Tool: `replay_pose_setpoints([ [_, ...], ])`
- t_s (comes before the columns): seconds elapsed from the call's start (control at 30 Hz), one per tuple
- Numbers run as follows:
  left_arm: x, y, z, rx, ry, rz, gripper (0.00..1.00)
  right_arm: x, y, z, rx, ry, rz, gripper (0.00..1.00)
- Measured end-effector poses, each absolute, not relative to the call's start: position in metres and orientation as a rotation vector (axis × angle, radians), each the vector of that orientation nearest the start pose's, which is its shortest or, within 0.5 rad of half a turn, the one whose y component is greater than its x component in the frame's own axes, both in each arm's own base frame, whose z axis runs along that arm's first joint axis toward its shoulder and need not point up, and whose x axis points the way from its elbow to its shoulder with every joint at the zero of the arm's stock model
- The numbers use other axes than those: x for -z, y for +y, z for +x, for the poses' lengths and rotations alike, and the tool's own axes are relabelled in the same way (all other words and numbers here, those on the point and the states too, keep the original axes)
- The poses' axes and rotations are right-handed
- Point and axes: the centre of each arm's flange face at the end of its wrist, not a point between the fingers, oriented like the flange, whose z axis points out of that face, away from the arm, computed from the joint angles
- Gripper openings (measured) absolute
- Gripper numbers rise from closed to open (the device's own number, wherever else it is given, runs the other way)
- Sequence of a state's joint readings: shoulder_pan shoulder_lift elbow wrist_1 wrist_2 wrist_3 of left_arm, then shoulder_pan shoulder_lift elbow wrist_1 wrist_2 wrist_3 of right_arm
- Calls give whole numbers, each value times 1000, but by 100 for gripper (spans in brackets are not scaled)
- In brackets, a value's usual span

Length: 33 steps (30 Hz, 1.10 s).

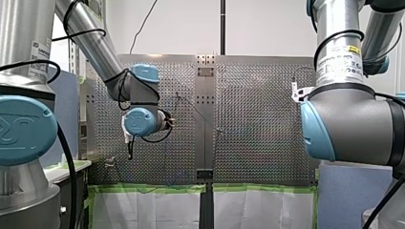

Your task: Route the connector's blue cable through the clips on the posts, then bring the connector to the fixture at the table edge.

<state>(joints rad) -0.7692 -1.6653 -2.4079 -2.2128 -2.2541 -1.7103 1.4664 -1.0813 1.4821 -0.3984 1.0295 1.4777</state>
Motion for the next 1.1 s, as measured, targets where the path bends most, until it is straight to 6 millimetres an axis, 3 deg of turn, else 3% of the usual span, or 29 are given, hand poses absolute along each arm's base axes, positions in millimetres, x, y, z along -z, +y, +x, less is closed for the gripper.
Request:
replay_pose_setpoints([
  [0.6,-171,-294,204,173,1576,-43,100,-284,-663,119,-1481,-869,1551,0],
  [0.7,-171,-294,204,173,1576,-43,100,-284,-663,119,-1484,-863,1547,14],
  [0.87,-171,-294,204,173,1576,-43,100,-284,-663,121,-1485,-860,1547,14],
  [0.93,-171,-294,204,173,1576,-43,100,-284,-663,121,-1485,-861,1547,24],
  [0.97,-171,-294,204,173,1576,-43,100,-284,-663,121,-1485,-863,1550,24],
  [1.03,-171,-294,204,172,1576,-43,100,-283,-659,122,-1486,-876,1572,45],
  [1.07,-171,-294,204,172,1576,-43,100,-283,-658,122,-1486,-884,1583,45],
  [1.1,-171,-294,205,172,1576,-44,100,-281,-657,122,-1485,-891,1587,54],
])
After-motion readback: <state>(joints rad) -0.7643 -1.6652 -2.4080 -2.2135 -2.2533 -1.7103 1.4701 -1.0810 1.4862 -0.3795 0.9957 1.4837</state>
